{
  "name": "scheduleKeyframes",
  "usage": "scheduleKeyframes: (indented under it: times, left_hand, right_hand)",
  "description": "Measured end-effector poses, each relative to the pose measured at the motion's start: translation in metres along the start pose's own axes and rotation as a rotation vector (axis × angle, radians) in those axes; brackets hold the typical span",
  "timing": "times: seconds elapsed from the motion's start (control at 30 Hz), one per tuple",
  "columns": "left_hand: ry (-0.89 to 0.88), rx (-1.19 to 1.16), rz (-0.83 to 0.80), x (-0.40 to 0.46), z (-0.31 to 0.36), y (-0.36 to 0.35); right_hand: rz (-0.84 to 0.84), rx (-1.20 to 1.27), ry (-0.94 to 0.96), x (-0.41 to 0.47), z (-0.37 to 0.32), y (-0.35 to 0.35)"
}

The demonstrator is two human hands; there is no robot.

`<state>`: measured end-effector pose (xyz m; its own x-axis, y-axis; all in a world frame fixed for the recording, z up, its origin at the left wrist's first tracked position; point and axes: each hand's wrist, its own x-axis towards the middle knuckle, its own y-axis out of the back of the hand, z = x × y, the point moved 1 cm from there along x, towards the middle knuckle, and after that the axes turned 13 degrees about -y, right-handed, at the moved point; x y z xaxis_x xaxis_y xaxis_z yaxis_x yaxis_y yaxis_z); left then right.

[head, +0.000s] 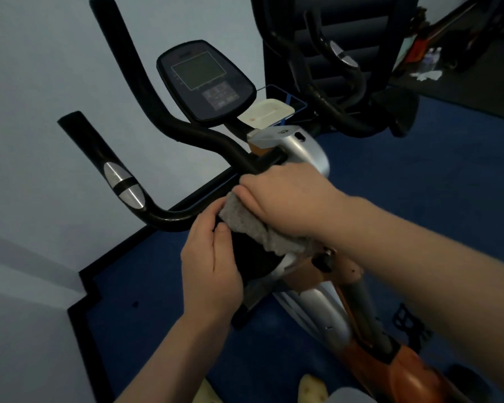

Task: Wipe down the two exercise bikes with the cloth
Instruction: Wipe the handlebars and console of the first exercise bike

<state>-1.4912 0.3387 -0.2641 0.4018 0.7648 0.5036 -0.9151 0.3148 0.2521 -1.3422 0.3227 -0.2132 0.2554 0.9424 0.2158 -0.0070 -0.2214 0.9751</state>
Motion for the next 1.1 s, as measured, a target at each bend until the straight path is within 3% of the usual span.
scheduleKeyframes:
  times: [0.1, 0.17, 0.2, 0.33, 0.43, 0.53, 0.63, 0.67, 0.77, 0.83, 0.97, 1.1]
  left_hand:
    - [-0.021, 0.000, 0.000, -0.001, 0.000, 0.000]
    - [-0.019, 0.017, 0.001, -0.001, -0.001, 0.000]
    - [-0.015, 0.020, 0.003, -0.001, -0.001, 0.001]
    - [-0.024, 0.015, -0.014, 0.000, 0.000, 0.001]
    - [-0.036, -0.004, -0.016, 0.001, 0.000, 0.000]
    - [-0.043, -0.006, -0.029, 0.000, 0.001, 0.001]
    - [-0.014, 0.015, -0.027, -0.001, 0.001, 0.003]
    - [-0.009, 0.026, -0.029, 0.000, 0.000, 0.003]
    - [0.004, 0.047, -0.050, 0.001, 0.000, 0.005]
    - [0.001, 0.023, -0.044, 0.001, 0.001, 0.004]
    - [0.006, -0.028, -0.057, 0.000, 0.000, 0.003]
    - [0.012, -0.031, -0.164, 0.002, -0.006, 0.011]
  right_hand:
    - [0.194, 0.337, -0.358, -0.032, -0.011, -0.016]
    - [0.166, 0.740, -0.573, -0.062, -0.021, -0.024]
    - [0.123, 0.801, -0.588, -0.068, -0.022, -0.026]
    - [0.167, 0.152, -0.185, -0.034, -0.003, -0.011]
    - [0.142, 0.005, -0.028, -0.005, -0.002, -0.004]
    - [0.347, 0.408, -0.307, -0.032, -0.013, -0.023]
    - [0.177, 1.107, -0.699, -0.075, -0.030, -0.048]
    - [0.170, 1.142, -0.719, -0.081, -0.031, -0.053]
    - [0.252, 0.875, -0.528, -0.068, -0.021, -0.040]
    - [0.273, 0.805, -0.496, -0.051, -0.015, -0.030]
    - [0.401, 1.032, -0.743, -0.051, -0.032, -0.037]
    - [0.540, 1.492, -1.056, -0.076, -0.083, -0.060]
